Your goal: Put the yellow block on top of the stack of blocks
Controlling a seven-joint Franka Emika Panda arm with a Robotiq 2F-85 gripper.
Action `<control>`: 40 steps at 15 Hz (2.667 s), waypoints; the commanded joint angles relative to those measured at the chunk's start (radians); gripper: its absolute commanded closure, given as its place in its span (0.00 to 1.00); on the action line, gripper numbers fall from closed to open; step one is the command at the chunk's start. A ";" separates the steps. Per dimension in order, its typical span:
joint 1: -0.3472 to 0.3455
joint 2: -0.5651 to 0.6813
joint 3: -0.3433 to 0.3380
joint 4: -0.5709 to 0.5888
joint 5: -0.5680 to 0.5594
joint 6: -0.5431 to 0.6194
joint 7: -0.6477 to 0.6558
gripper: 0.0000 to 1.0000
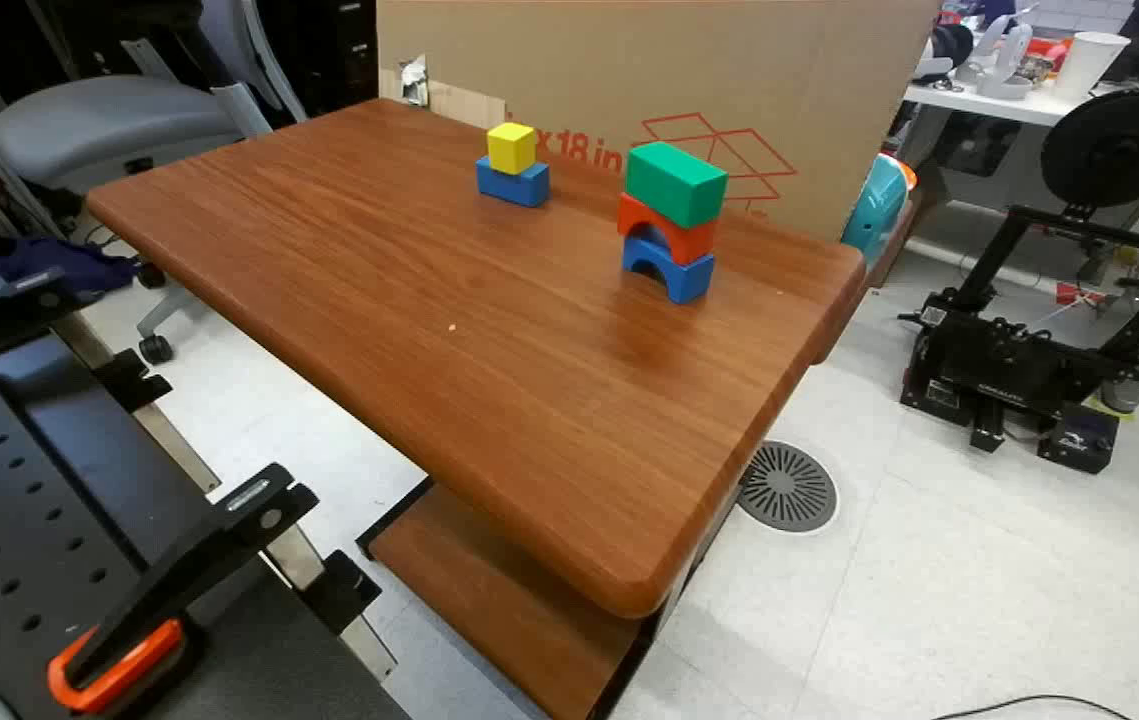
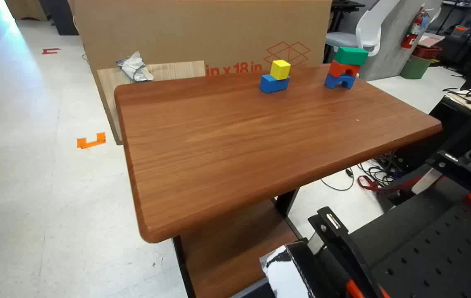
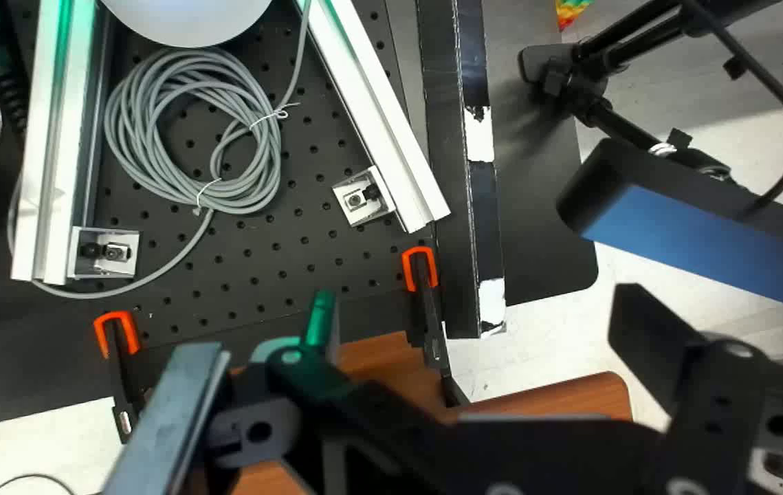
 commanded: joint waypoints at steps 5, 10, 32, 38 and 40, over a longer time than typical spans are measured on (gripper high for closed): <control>-0.013 -0.001 0.011 0.003 0.006 -0.005 -0.007 0.00; -0.013 -0.001 0.011 0.003 0.006 -0.005 -0.007 0.00; -0.049 0.598 -0.019 0.291 -0.050 0.368 -0.018 0.00; -0.076 0.835 -0.054 0.534 -0.094 0.319 -0.025 0.00; -0.079 0.909 -0.069 0.610 -0.137 0.317 -0.017 0.00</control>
